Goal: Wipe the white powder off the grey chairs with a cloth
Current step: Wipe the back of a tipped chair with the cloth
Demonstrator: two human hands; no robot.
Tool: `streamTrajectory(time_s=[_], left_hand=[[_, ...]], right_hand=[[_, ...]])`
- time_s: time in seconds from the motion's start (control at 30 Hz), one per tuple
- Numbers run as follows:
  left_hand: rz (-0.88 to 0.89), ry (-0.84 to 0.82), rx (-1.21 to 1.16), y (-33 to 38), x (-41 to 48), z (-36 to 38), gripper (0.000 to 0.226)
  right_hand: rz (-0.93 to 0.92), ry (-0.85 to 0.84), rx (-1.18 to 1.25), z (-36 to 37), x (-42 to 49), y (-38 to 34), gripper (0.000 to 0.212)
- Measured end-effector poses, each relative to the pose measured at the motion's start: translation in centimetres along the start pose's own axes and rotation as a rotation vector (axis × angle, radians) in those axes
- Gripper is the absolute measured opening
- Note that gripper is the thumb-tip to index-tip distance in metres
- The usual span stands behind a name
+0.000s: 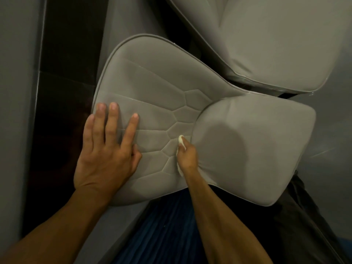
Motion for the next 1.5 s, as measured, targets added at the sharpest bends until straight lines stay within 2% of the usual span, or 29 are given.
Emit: streamTrajectory(time_s=[0.17, 0.2, 0.27, 0.33, 0.37, 0.43, 0.53, 0.63, 0.73, 0.8, 0.87, 0.97, 1.07, 1.1, 1.17, 1.27, 1.37, 1.5], left_hand=[[-0.005, -0.011, 0.000, 0.0, 0.0, -0.1, 0.067], [-0.008, -0.006, -0.004, 0.1, 0.1, -0.1, 0.067], [-0.005, 0.002, -0.008, 0.1, 0.1, 0.0, 0.066], [-0.007, -0.001, -0.007, 0.0, 0.1, 0.0, 0.066], [-0.009, -0.003, -0.008, 0.0, 0.1, 0.0, 0.066], [-0.008, -0.006, -0.001, 0.0, 0.0, 0.0, 0.067], [0.000, -0.009, -0.001, 0.0, 0.1, 0.0, 0.068], [-0.002, -0.005, -0.010, 0.0, 0.1, 0.0, 0.068], [-0.003, 0.007, -0.003, 0.0, 0.0, 0.0, 0.067], [-0.003, 0.008, -0.006, 0.1, 0.0, 0.1, 0.066], [0.000, -0.001, -0.007, 0.0, 0.0, 0.1, 0.067], [-0.009, -0.008, 0.003, 0.0, -0.1, 0.0, 0.067], [-0.011, -0.021, -0.002, 0.1, 0.0, 0.0, 0.068], [-0.010, -0.021, -0.002, 0.1, 0.1, 0.0, 0.068], [-0.010, -0.019, 0.004, 0.1, 0.1, -0.1, 0.068], [-0.015, -0.026, 0.003, 0.2, 0.1, -0.1, 0.067], [-0.019, -0.026, 0.011, 0.1, 0.2, -0.2, 0.067], [-0.015, -0.026, -0.007, 0.1, 0.2, -0.2, 0.067]], right_hand=[[-0.290, -0.067, -0.038, -2.1, -2.0, 0.7, 0.042], [-0.280, -0.029, -0.048, -2.4, -1.4, 0.5, 0.039], [-0.101, 0.060, -0.056, -2.3, 0.1, 0.3, 0.037], [0.023, 0.047, -0.052, -1.5, 0.8, -0.1, 0.039], [0.005, 0.031, -0.057, -0.9, 0.4, -0.5, 0.039], [-0.122, 0.046, -0.070, -0.1, -1.7, -1.7, 0.040], [-0.300, -0.021, 0.013, -1.2, -5.3, -2.8, 0.039], [-0.366, -0.020, 0.028, -2.2, -4.9, -2.5, 0.038], [-0.171, 0.166, 0.132, -2.1, -1.1, -3.2, 0.040], [-0.010, 0.193, 0.179, -1.7, 1.1, -4.4, 0.039], [0.058, 0.188, 0.201, -0.8, 1.8, -5.6, 0.038], [-0.004, 0.179, 0.251, 0.2, -0.9, -7.8, 0.035], [-0.118, 0.065, 0.281, -0.2, -3.6, -7.2, 0.036], [-0.107, 0.069, 0.307, -0.4, -3.2, -6.6, 0.034], [0.042, 0.146, 0.398, -0.4, -1.3, -6.0, 0.031], [0.237, 0.235, 0.345, -0.1, 1.6, -5.8, 0.032], [0.246, 0.208, 0.301, 0.5, 1.9, -6.5, 0.035], [0.162, 0.131, 0.405, -0.2, -0.9, -8.1, 0.031]])
Point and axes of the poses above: each hand's wrist, its own x-axis towards the middle knuckle, its own z-axis out of the palm, y = z × x, the point moved 1 cm from there along x, towards the middle knuckle, and after that the axes turned 11 degrees about y, right-handed, at the moved point
